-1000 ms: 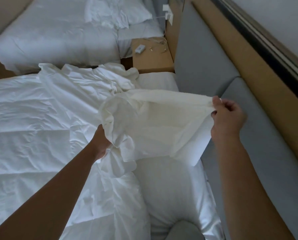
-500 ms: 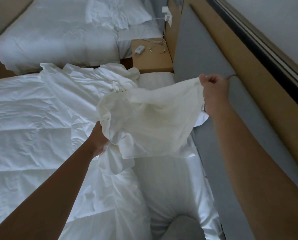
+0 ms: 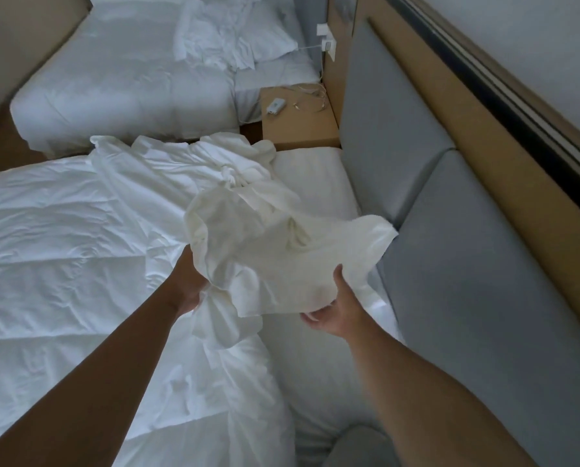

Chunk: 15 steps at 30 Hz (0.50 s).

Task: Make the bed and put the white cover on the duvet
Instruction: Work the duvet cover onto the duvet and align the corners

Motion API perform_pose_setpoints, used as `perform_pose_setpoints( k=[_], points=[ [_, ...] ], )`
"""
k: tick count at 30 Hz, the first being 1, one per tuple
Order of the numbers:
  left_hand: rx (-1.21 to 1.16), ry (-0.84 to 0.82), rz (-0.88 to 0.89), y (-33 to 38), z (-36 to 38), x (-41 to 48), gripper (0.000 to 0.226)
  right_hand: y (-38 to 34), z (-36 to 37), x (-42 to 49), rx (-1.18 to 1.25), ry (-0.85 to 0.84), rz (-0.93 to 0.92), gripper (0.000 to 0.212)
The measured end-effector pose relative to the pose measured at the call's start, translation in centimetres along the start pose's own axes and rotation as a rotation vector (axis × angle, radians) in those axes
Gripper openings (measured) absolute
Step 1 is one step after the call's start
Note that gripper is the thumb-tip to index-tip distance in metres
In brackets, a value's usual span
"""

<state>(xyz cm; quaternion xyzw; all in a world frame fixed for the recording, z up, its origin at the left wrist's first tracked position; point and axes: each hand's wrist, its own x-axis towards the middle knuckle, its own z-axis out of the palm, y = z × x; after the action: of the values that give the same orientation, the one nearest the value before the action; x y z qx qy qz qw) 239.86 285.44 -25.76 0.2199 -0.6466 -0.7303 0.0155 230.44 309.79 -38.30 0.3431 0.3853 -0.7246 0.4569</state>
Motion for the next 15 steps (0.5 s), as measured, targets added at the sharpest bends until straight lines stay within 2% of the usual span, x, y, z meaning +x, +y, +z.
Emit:
perform_pose_setpoints(
  k=[3, 4, 7, 10, 12, 15],
  points=[
    [0.015, 0.017, -0.02, -0.1, -0.1, -0.3, 0.038, 2.8, 2.1, 1.8, 0.034, -0.039, -0.041, 0.03],
    [0.029, 0.013, -0.014, -0.2, -0.2, -0.3, 0.041, 2.6, 2.7, 2.2, 0.046, -0.03, -0.093, 0.024],
    [0.079, 0.014, 0.012, -0.1, -0.5, -0.4, 0.028, 0.0, 4.5, 2.0, 0.027, 0.081, -0.272, 0.038],
    [0.102, 0.041, 0.021, -0.4, -1.0, -0.2, 0.031, -4.2, 6.9, -4.3, -0.191, 0.285, -0.577, 0.039],
    [0.098, 0.026, 0.015, -0.2, -0.6, -0.4, 0.031, -7.2, 7.9, -8.7, -0.366, 0.32, -0.748, 0.037],
    [0.13, -0.01, 0.027, 0.8, 1.0, -0.7, 0.026, -10.7, 9.4, -13.9, -0.476, 0.302, -0.909, 0.028]
  ],
)
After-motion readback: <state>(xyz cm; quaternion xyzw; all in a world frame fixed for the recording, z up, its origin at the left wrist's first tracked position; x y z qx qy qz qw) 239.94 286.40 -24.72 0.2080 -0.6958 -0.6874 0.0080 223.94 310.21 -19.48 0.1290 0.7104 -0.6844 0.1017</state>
